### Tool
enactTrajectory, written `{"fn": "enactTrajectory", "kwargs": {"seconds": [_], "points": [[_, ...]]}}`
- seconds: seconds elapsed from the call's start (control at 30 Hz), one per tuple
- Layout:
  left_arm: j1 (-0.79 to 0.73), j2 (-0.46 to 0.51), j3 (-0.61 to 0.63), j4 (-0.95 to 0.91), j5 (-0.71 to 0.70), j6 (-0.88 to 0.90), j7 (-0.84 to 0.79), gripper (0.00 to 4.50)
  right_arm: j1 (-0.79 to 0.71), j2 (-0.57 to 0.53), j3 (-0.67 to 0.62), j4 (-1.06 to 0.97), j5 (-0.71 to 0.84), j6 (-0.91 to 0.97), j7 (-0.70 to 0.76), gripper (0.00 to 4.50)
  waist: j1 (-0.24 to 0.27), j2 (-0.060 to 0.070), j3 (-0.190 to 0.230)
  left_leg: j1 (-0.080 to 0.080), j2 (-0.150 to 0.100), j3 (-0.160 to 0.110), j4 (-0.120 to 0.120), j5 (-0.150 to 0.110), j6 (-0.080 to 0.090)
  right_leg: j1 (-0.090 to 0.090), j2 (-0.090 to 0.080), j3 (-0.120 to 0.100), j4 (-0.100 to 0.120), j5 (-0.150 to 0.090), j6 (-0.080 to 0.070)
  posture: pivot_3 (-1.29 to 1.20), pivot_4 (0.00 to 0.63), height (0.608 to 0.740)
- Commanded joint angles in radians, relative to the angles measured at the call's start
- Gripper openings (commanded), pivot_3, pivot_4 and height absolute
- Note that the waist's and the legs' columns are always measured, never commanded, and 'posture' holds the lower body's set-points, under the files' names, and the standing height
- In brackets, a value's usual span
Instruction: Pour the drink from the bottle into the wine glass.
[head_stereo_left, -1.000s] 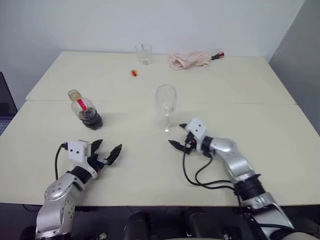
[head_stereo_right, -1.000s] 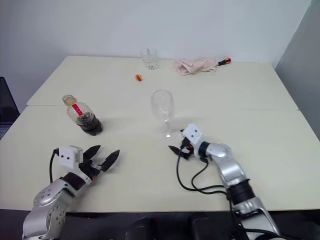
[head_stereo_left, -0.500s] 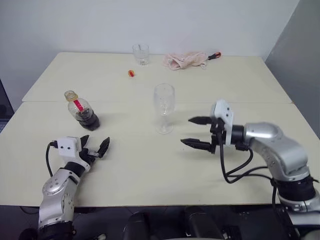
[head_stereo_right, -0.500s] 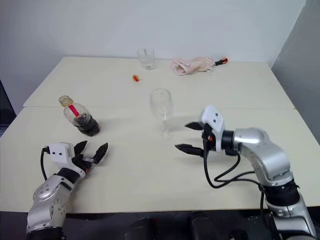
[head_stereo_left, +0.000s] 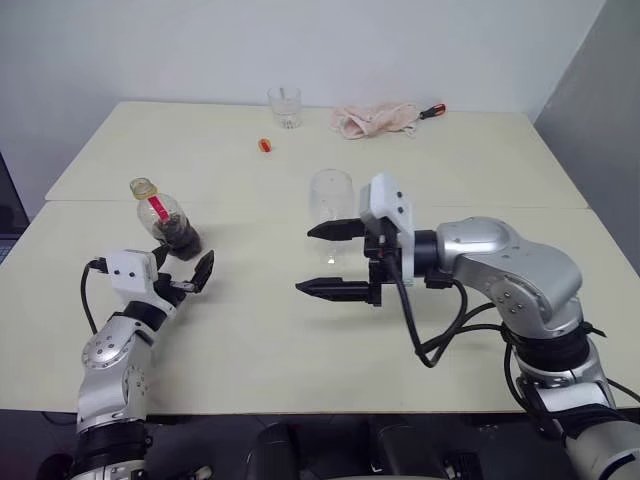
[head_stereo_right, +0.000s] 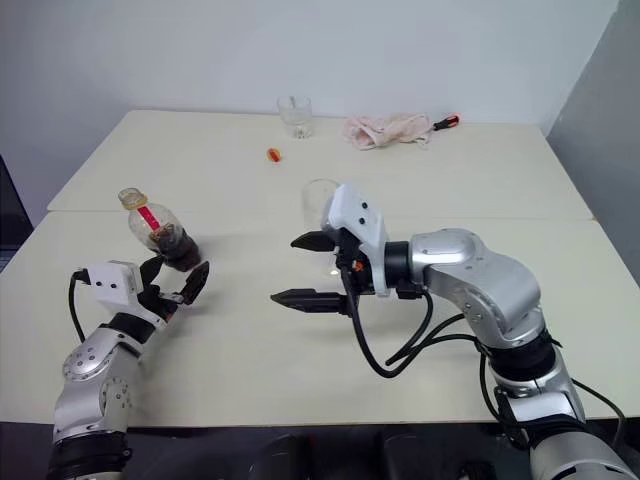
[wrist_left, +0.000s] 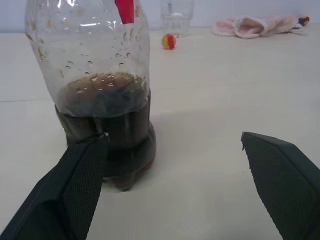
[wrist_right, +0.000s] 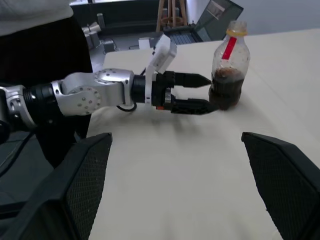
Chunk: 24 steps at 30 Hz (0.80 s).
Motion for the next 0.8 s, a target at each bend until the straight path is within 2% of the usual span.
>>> {"fn": "enactTrajectory", "kwargs": {"seconds": [0.03,0.27,0.47,0.8], "points": [[0.036,0.013,0.038,-0.062,0.007,-0.020,0.025,4.50,-0.040,0.011,0.024,0.016,-0.041,-0.042,-0.029,4.43,-0.001,0.000,0.000,0.000,0.000,0.000,0.000,0.000,0.000,0.000,0.000,0.000,0.000,0.000,0.000,0.00,0.150,0.740],[0.081,0.010,0.046,-0.111,-0.003,-0.001,0.050,4.50,-0.053,0.041,0.055,0.066,-0.074,-0.073,-0.037,4.43,-0.001,-0.001,0.000,0.000,0.001,0.000,0.000,0.000,0.000,0.000,0.000,0.000,0.000,0.000,0.000,0.00,0.150,0.740],[0.028,0.041,0.072,-0.108,-0.016,0.018,0.059,4.50,-0.084,0.093,0.068,0.147,-0.109,-0.087,-0.067,4.43,-0.001,-0.002,0.000,0.000,0.000,0.000,0.000,0.000,0.000,0.000,0.000,-0.001,0.000,0.000,0.000,0.00,0.150,0.740],[-0.061,0.065,0.073,-0.039,-0.006,0.037,0.072,4.50,-0.081,0.085,0.070,0.132,-0.120,-0.079,-0.067,4.43,0.001,-0.003,0.000,-0.002,0.000,0.001,0.000,0.000,0.000,-0.001,-0.001,-0.002,0.000,0.002,-0.004,0.00,0.150,0.740]]}}
